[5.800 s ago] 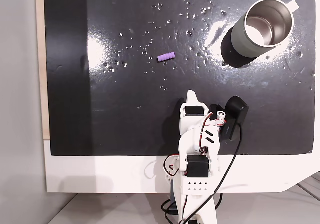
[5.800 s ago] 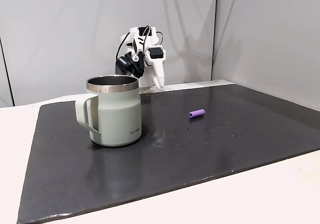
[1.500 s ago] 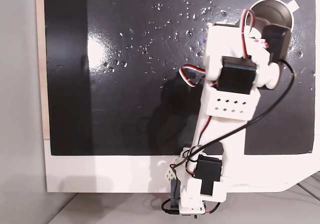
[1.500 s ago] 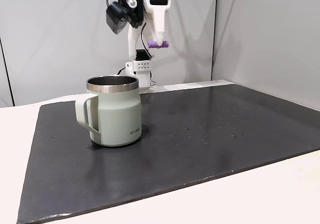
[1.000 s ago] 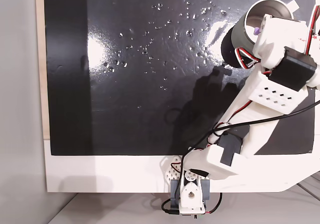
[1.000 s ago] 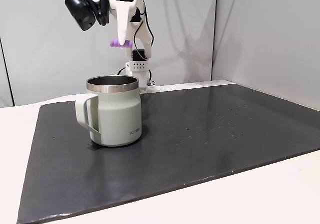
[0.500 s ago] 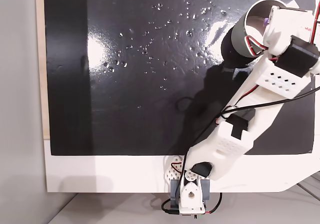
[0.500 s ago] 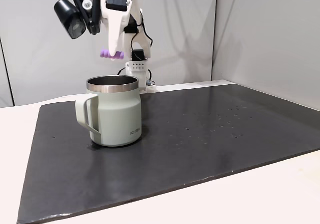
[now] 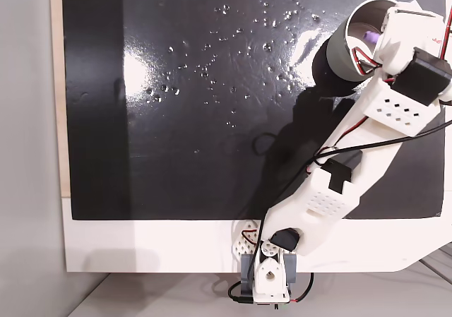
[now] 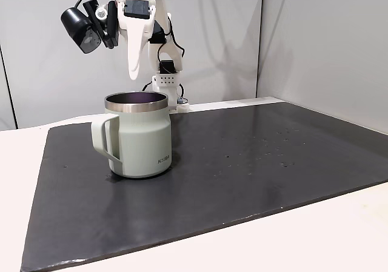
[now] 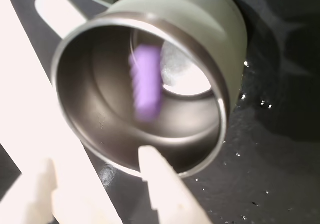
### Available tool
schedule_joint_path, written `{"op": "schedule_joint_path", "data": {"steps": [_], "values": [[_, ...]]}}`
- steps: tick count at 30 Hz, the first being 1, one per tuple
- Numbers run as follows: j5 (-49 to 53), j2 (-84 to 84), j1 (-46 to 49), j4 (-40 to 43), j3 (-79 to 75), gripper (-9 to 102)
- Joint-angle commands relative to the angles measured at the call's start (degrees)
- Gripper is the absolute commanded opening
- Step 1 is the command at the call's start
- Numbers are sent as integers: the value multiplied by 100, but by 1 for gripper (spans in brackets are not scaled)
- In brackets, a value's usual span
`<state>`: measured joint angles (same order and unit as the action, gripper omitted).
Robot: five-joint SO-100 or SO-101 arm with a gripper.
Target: Grasp a pengrip and put it in the cup.
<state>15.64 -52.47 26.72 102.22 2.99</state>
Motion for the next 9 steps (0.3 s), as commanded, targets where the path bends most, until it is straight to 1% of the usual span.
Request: {"op": "schedule_joint_path", "data": {"steps": [1,9], "values": [[-44,-53,-26,35,-352,18],[-44,-123,-44,62,-360,18]]}}
